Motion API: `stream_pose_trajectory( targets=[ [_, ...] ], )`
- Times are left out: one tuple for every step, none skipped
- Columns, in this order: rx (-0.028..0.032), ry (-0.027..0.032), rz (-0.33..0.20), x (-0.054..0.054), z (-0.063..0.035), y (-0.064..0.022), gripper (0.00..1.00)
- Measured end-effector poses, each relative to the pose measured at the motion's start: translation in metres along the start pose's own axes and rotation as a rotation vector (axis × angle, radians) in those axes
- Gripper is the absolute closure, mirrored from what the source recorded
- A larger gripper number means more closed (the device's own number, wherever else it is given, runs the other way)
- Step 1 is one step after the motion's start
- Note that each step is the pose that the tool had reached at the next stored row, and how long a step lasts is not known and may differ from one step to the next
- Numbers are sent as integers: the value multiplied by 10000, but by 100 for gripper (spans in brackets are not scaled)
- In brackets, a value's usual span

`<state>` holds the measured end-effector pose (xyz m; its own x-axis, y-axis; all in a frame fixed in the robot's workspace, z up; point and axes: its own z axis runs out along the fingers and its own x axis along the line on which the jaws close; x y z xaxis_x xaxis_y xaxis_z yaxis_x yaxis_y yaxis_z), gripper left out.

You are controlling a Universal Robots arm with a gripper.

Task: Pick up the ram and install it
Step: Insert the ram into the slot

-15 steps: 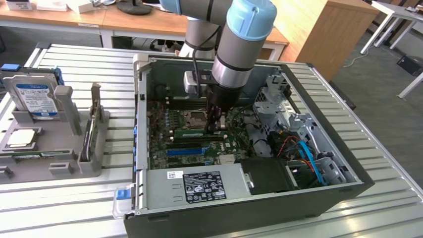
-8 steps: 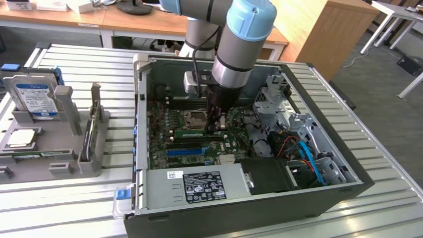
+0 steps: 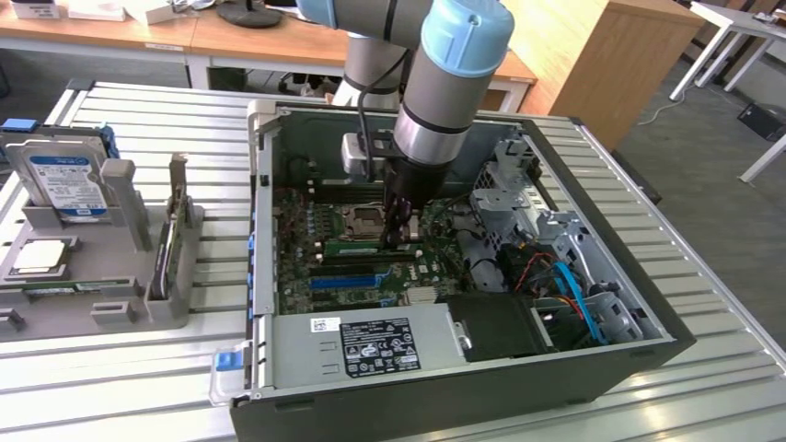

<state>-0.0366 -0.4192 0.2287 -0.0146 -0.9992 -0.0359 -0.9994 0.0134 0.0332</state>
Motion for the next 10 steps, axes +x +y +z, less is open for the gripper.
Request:
stream_pose_trajectory(
  targets=[
    [0, 0, 0, 0, 0, 0, 88],
    [0, 0, 0, 0, 0, 0, 88],
    [0, 0, 0, 0, 0, 0, 88],
    [0, 0, -1, 0, 0, -1, 88],
    [0, 0, 0, 0, 0, -1, 88],
    [0, -1, -1, 0, 0, -2, 88],
    [0, 0, -1, 0, 0, -1, 88],
    [1, -1, -1, 0, 0, -2, 88],
    [0, 0, -1, 0, 1, -2, 88],
    [0, 0, -1, 0, 2, -2, 88]
  ],
)
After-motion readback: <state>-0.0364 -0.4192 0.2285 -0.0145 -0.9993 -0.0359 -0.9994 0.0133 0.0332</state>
